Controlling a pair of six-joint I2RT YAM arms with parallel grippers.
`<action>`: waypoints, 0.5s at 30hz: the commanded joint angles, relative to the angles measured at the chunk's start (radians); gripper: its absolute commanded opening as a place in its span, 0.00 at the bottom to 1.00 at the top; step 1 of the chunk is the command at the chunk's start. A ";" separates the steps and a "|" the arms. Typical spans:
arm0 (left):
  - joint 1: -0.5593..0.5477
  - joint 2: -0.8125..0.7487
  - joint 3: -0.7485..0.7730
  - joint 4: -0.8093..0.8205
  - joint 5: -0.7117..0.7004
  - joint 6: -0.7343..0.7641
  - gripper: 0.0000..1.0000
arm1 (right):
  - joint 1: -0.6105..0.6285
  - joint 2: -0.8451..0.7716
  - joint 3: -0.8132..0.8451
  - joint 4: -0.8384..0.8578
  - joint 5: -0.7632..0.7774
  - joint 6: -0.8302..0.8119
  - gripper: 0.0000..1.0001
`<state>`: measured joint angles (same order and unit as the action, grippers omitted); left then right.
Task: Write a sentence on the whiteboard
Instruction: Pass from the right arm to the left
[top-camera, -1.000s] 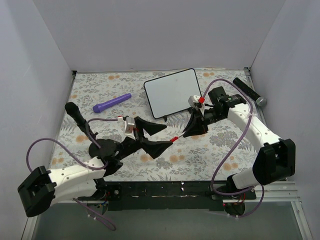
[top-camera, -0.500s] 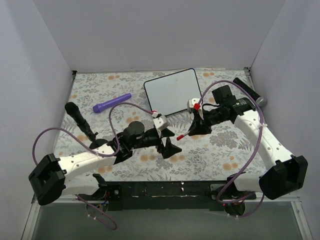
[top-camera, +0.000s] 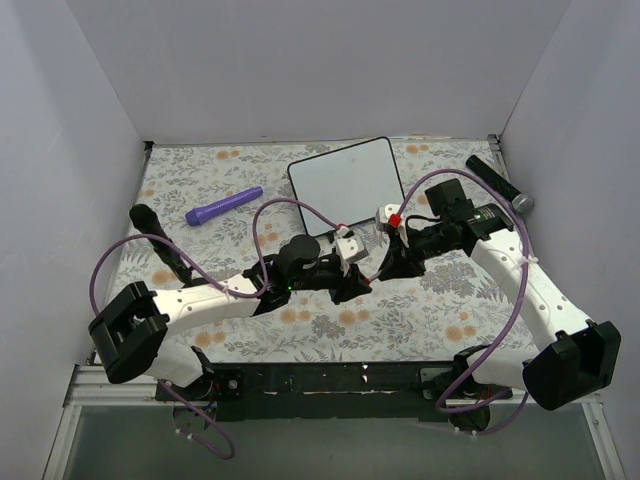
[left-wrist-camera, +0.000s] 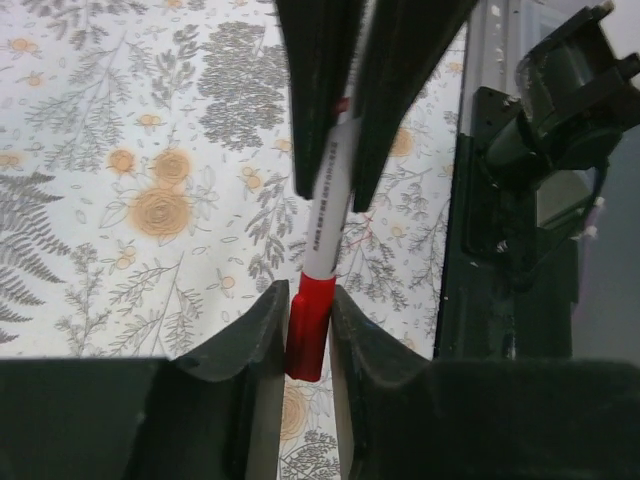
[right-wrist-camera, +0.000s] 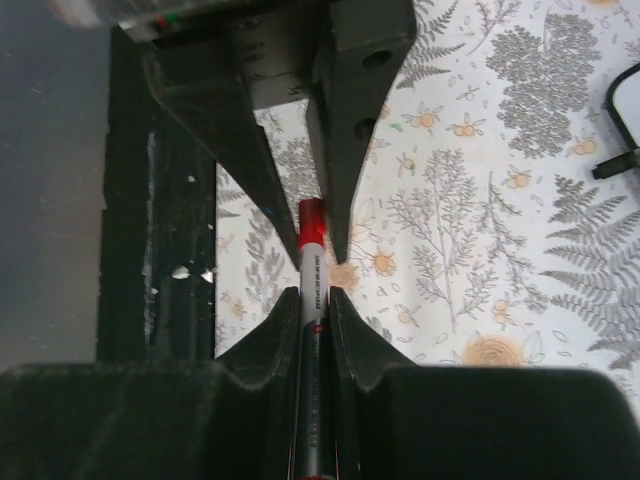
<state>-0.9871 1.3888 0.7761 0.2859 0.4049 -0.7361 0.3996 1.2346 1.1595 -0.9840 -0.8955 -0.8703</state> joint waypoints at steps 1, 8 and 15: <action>-0.005 0.004 0.043 -0.019 0.023 0.038 0.00 | 0.001 -0.017 -0.014 0.016 -0.034 0.001 0.01; -0.007 -0.022 0.011 0.002 0.017 0.026 0.00 | 0.002 -0.021 -0.027 0.016 -0.056 0.001 0.04; -0.007 -0.051 -0.029 0.056 0.011 -0.016 0.00 | 0.002 -0.015 -0.034 0.013 -0.115 0.005 0.39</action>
<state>-0.9932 1.3941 0.7696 0.2806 0.4267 -0.7147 0.4007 1.2335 1.1282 -0.9905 -0.9455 -0.8650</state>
